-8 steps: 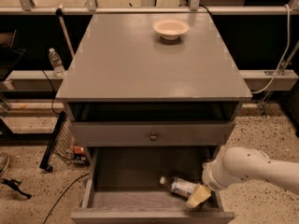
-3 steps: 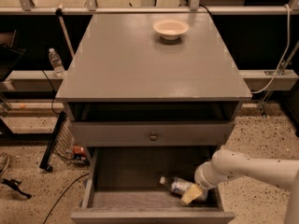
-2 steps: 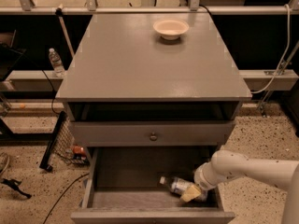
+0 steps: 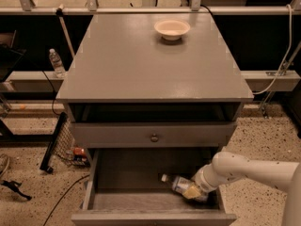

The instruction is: Pick blue plastic bottle from middle drawer and place on counter

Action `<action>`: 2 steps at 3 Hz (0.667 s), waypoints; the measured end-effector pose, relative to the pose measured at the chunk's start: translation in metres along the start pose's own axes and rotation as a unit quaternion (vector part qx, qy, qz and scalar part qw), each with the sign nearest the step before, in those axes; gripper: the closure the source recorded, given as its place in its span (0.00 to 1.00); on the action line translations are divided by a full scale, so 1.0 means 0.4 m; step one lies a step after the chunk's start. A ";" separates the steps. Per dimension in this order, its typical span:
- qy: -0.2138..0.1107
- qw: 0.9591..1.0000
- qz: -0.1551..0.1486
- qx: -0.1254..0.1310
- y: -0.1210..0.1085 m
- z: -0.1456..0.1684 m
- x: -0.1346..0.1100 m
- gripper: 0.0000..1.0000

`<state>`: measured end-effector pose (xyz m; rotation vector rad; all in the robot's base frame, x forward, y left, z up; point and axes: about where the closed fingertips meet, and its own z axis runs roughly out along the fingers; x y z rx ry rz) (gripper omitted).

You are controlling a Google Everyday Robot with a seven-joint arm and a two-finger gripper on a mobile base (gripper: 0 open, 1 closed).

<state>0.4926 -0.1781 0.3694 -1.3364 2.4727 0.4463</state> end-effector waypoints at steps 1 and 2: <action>-0.009 1.000 -0.007 -0.004 0.013 -0.017 -0.010 0.95; -0.018 0.999 -0.030 -0.007 0.038 -0.074 -0.037 1.00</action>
Offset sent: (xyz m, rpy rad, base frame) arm -0.0098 0.0096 0.0840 0.0399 -0.0869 0.1154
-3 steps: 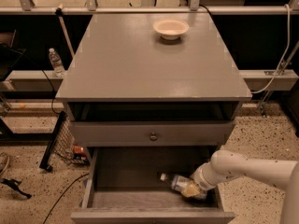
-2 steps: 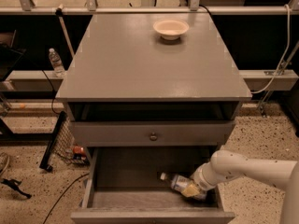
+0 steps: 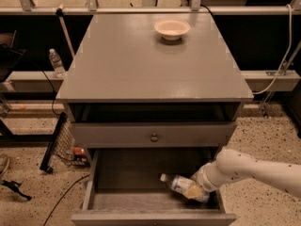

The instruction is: Pick blue plastic bottle from middle drawer and place on counter

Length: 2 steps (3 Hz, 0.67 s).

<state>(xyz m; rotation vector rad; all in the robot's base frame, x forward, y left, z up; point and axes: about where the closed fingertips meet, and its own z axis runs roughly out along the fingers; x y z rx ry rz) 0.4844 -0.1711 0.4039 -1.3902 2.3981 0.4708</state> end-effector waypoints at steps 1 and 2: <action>-0.013 0.999 -0.038 -0.004 0.019 -0.082 -0.057 1.00; -0.013 0.999 -0.038 -0.004 0.019 -0.081 -0.057 1.00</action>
Offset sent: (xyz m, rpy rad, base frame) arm 0.0009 0.0051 0.0331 0.0154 -0.0333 0.0520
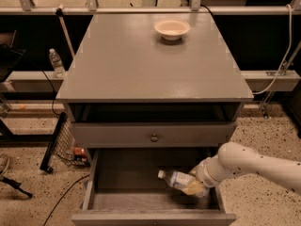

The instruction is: Pick blue plastic bottle from middle drawer and place on counter

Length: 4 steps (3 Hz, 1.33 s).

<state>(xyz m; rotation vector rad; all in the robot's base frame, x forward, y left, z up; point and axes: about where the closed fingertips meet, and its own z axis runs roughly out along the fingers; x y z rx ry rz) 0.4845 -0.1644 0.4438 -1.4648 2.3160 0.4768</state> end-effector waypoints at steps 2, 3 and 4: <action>-0.050 0.996 -0.065 -0.038 0.066 -0.045 -0.083 1.00; -0.062 0.989 -0.128 -0.037 0.118 -0.097 -0.170 1.00; -0.057 0.978 -0.201 -0.016 0.167 -0.179 -0.284 1.00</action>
Offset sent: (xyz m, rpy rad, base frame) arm -0.0254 0.0576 0.0813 0.1984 -0.1192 0.3002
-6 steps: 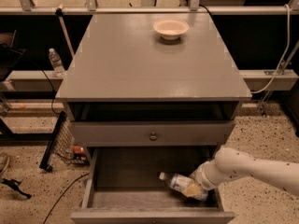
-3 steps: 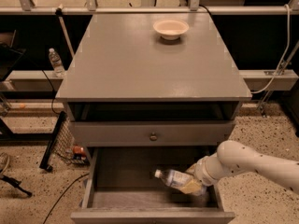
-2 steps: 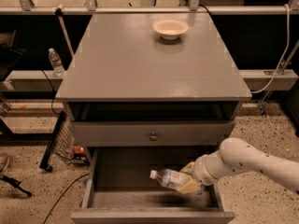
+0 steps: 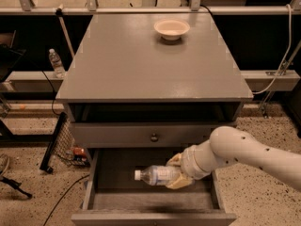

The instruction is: Pick blue plastic bottle from middle drawer and place on counter

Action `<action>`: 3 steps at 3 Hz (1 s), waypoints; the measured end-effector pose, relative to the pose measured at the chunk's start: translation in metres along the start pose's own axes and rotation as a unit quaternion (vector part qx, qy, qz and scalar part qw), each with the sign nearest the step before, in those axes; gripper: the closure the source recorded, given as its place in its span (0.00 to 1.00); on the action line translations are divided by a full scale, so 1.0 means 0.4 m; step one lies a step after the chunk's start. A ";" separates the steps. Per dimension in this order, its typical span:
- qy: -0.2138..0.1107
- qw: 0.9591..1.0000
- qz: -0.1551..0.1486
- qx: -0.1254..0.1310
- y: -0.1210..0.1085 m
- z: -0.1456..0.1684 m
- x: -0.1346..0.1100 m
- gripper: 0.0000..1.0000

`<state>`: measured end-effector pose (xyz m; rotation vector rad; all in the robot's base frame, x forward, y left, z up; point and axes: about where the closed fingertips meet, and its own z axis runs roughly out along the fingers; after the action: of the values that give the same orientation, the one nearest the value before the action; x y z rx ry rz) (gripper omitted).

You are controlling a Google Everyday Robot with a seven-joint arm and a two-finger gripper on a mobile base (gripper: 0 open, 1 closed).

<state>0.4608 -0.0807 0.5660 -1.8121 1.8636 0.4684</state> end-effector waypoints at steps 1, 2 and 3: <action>0.011 0.999 -0.041 0.017 -0.009 -0.048 -0.086 1.00; 0.012 0.999 -0.045 0.019 -0.011 -0.055 -0.095 1.00; 0.022 0.996 -0.076 0.030 -0.043 -0.085 -0.133 1.00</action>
Offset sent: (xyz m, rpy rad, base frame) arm 0.0009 0.0144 0.0297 -0.0248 -0.0601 0.0383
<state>0.4739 -0.0571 0.6255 -1.9199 1.7329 0.3158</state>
